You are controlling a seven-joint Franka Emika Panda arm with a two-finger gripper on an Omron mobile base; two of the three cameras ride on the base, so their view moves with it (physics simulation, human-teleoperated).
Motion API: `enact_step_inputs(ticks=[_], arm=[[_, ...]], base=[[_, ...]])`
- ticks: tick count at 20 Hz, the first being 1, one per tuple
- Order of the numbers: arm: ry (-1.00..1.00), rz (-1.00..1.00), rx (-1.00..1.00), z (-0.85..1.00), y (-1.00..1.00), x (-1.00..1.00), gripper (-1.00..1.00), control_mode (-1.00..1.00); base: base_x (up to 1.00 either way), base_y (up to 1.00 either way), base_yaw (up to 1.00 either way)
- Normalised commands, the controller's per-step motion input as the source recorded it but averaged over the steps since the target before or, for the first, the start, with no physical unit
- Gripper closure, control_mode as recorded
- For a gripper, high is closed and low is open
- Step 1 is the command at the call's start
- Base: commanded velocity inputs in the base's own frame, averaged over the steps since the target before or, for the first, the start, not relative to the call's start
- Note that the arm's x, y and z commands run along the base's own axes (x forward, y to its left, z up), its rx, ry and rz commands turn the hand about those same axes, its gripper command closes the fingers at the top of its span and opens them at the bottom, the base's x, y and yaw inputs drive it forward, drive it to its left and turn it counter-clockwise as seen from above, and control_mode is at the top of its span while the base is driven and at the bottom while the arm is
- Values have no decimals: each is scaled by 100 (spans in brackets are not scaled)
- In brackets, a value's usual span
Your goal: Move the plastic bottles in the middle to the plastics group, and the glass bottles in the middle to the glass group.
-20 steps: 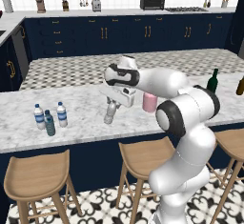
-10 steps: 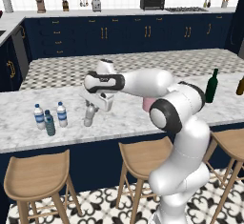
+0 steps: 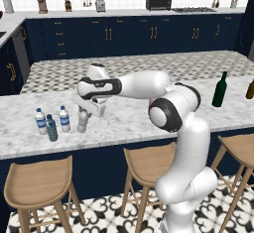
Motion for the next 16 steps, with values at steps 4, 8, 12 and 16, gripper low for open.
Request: enact_step_inputs(ticks=[4, 8, 12, 16], arm=[[6, -2, 0, -37, 2, 20, 100, -100], [1, -2, 0, -37, 14, 21, 100, -100], [0, -2, 0, -35, 27, 8, 100, -100], [0, -2, -2, -42, 27, 0, 100, -100]], base=[[0, 0, 0], [0, 0, 0], [0, 0, 0], [0, 0, 0]])
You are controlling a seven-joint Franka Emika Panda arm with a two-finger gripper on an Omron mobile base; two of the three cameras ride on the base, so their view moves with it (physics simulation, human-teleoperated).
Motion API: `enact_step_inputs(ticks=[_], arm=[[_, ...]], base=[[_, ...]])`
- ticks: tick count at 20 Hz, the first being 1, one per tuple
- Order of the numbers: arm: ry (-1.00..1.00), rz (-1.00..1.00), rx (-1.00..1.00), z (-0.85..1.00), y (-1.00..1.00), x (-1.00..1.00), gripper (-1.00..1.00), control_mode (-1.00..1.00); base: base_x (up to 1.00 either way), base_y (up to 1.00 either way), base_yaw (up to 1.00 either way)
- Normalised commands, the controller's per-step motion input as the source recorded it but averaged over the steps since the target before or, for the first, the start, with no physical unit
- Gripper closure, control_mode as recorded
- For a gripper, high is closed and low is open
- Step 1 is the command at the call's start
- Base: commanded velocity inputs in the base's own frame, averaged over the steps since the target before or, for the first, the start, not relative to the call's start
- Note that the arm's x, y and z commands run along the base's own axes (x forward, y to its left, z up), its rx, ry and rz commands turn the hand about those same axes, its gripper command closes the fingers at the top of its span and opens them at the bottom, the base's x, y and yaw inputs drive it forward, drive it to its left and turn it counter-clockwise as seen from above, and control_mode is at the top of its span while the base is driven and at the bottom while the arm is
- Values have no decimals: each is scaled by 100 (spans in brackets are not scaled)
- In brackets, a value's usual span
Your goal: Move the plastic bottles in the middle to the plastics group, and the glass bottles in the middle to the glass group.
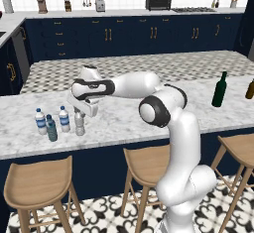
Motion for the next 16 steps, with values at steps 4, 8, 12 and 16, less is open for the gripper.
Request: enact_step_inputs(ticks=[4, 8, 12, 16], arm=[[0, -3, -10, -42, 4, -11, -100, -100], [0, -8, -4, -8, -15, -21, -100, -100], [0, -8, 0, 7, -29, -9, -100, -100], [0, -7, 0, 20, -36, -2, -100, -100]], base=[[0, 0, 0], [0, 0, 0], [0, 0, 0], [0, 0, 0]])
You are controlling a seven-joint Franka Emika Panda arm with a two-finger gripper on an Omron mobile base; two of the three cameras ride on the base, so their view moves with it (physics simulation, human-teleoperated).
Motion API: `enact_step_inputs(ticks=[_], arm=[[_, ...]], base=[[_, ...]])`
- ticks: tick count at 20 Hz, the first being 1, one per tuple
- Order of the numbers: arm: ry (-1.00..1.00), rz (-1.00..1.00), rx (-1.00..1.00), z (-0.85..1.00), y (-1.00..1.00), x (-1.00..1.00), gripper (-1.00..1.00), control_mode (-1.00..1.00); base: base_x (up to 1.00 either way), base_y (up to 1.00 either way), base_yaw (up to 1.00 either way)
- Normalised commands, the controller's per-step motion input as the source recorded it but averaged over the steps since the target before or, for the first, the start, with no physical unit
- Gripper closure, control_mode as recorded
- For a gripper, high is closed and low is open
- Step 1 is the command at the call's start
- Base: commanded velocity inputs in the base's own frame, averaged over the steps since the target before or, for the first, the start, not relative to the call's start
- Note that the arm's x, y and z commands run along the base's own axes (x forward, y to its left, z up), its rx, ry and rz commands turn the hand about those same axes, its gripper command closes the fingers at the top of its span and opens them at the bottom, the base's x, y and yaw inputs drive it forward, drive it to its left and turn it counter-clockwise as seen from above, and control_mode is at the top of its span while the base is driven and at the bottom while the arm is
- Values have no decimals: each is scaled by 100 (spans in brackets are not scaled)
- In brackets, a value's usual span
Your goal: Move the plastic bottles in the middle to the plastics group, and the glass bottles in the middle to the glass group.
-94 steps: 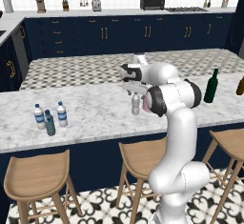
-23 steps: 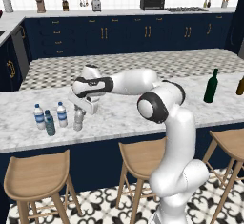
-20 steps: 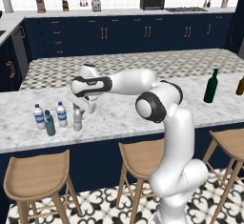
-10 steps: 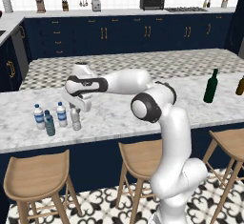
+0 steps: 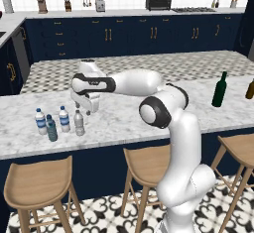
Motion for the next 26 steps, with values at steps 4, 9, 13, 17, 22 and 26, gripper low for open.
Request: enact_step_inputs(ticks=[4, 9, 13, 17, 22, 26], arm=[[-1, -4, -4, 9, -52, 3, -100, -100], [0, 4, -7, 0, -83, -9, -100, -100], [0, 34, -2, 7, -83, -37, -100, -100], [0, 42, -1, 18, -77, -32, -100, -100], [0, 39, 0, 24, -77, -17, -100, -100], [-1, 19, 0, 15, -83, 2, -100, -100]], base=[[0, 0, 0], [0, 0, 0], [0, 0, 0], [0, 0, 0], [0, 0, 0], [0, 0, 0]])
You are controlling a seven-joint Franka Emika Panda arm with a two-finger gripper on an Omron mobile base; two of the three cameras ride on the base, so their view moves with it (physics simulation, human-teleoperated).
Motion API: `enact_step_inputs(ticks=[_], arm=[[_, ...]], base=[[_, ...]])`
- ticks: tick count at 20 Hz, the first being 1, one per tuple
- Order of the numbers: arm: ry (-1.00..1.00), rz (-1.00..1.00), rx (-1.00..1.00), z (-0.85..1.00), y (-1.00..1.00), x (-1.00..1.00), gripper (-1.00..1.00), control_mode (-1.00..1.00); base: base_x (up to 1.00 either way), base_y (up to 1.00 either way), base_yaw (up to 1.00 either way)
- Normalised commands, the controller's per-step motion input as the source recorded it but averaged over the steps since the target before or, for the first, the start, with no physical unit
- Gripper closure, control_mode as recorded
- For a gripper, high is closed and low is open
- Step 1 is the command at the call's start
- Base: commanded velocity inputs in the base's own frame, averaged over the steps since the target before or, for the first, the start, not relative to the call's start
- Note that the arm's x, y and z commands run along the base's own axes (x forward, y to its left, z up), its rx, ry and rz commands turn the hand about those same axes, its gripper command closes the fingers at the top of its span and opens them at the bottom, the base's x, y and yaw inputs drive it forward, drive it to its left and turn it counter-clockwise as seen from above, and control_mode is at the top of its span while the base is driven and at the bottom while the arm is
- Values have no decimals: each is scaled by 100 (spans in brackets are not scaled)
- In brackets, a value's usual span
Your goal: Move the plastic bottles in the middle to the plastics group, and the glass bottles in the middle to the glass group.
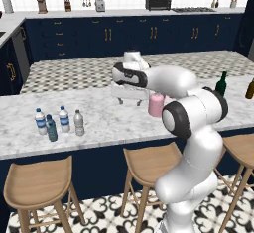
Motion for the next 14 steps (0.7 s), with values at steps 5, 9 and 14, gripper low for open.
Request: enact_step_inputs(ticks=[5, 9, 14], arm=[[-1, 4, 0, 16, -69, 29, -100, -100], [0, 0, 0, 14, -67, 38, -100, -100], [0, 2, 0, 6, -60, 44, -100, -100]], base=[[0, 0, 0], [0, 0, 0], [0, 0, 0]])
